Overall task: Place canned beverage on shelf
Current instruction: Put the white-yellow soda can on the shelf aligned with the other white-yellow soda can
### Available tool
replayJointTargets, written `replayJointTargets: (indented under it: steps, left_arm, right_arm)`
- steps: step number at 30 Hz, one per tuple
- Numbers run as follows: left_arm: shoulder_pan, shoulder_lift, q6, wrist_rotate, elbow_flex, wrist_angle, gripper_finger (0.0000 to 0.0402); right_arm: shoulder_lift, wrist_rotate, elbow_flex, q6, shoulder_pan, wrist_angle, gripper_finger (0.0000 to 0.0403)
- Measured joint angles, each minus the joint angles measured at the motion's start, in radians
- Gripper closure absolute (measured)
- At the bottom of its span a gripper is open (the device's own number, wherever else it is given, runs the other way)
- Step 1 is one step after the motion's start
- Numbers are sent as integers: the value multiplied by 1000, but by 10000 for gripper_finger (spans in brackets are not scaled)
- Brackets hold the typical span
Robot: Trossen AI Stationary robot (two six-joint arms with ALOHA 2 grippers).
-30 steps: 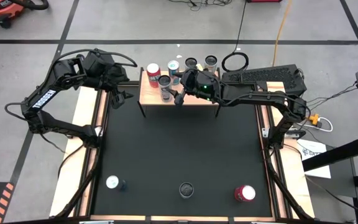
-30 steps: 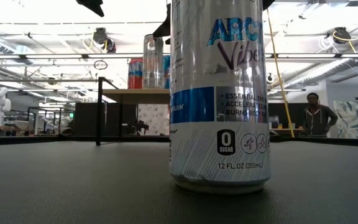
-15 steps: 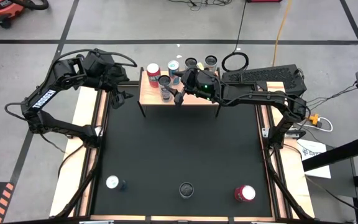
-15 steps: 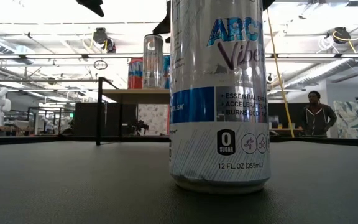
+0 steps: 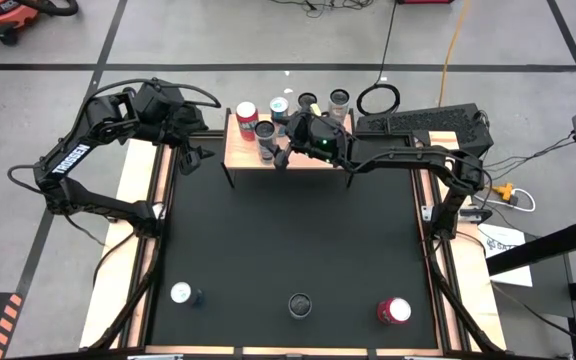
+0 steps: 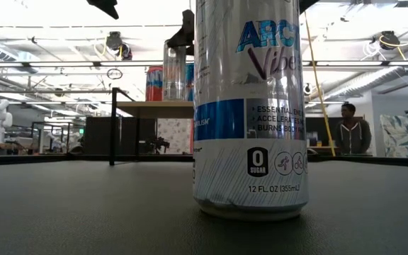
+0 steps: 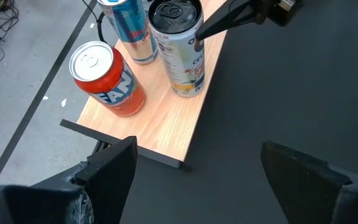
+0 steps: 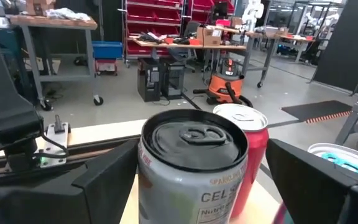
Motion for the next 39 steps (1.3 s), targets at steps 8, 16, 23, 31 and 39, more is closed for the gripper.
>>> replayJointTargets:
  steps: [8,16,23,31,39]
  left_arm:
    - [0,0,0,0,0,0,63]
    - [0,0,0,0,0,0,63]
    - [0,0,0,0,0,0,63]
    - [0,0,-3,0,0,-3,63]
    - [0,0,-3,0,0,-4,63]
  right_arm:
    - [0,-1,0,0,-1,-27,99]
    - [0,-1,0,3,-1,-36,194]
    - [-27,-1,0,15,-1,-99,205]
    - [-122,-1,-2,12,1,-287,206]
    - [-204,9,-4,20,1,-399,208]
